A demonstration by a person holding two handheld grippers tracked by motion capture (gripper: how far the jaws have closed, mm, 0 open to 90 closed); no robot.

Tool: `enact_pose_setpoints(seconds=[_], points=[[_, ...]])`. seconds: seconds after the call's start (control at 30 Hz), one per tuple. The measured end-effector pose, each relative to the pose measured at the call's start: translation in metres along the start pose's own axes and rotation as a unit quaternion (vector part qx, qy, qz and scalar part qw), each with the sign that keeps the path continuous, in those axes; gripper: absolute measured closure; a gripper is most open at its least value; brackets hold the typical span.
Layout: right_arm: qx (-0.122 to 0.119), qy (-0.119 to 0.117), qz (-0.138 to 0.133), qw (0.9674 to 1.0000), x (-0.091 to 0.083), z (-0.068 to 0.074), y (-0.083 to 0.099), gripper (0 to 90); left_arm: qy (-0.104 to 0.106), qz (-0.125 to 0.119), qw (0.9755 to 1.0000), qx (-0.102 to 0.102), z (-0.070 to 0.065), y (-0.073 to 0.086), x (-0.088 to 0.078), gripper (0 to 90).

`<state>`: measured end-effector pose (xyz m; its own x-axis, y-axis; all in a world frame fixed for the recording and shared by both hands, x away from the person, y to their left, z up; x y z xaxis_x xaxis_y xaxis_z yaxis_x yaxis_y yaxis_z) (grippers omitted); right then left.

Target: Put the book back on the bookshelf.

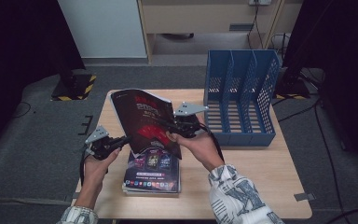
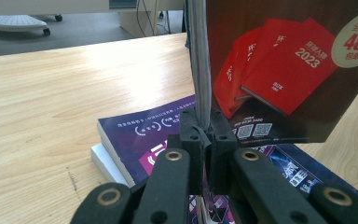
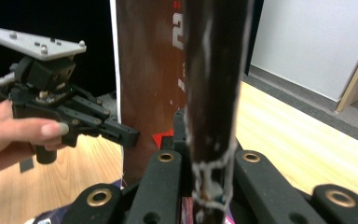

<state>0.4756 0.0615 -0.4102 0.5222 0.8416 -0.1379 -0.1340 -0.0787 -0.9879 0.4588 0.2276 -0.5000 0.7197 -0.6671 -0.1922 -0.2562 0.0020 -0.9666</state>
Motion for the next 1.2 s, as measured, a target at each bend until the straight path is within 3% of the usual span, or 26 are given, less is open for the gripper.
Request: enact_pose_setpoints(seconds=[0.27, 0.5, 0.63, 0.9, 1.03, 1.2], points=[[0.01, 0.0, -0.012, 0.9999, -0.001, -0.003, -0.011, 83.2, 0.0, 0.001, 1.0, 0.006, -0.001, 0.0, 0.0, 86.9], [0.026, -0.017, -0.036, 0.9989, -0.002, -0.002, -0.032, 77.8, 0.002, 0.0, 0.9997, 0.023, -0.007, -0.003, 0.002, 87.0], [0.027, -0.027, -0.036, 0.9986, 0.0, 0.0, -0.033, 75.8, 0.003, 0.0, 0.9999, 0.014, -0.005, -0.001, 0.002, 86.9], [0.021, -0.023, -0.048, 0.9983, 0.004, -0.001, -0.034, 74.8, 0.004, -0.001, 0.9999, 0.016, -0.006, -0.002, 0.002, 86.9], [0.017, -0.014, -0.049, 0.9985, 0.005, -0.003, -0.034, 83.0, 0.003, -0.001, 0.9999, 0.015, -0.005, -0.001, 0.002, 86.8], [0.008, 0.004, -0.046, 0.9989, 0.005, -0.005, -0.035, 86.3, -0.002, -0.008, 1.0, 0.005, -0.003, -0.001, 0.003, 84.4]])
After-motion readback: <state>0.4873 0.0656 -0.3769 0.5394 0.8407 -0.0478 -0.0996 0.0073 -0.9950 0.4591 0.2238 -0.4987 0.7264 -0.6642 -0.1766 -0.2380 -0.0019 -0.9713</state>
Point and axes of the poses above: each handheld gripper's, and its own axes: x roughly forward along the jaws, y roughly out of its underside, z roughly to its left, the point moved 10 cm from there along x, roughly forward along the jaws, and after that the axes turned 11 degrees about -z, right-handed, at the moved point
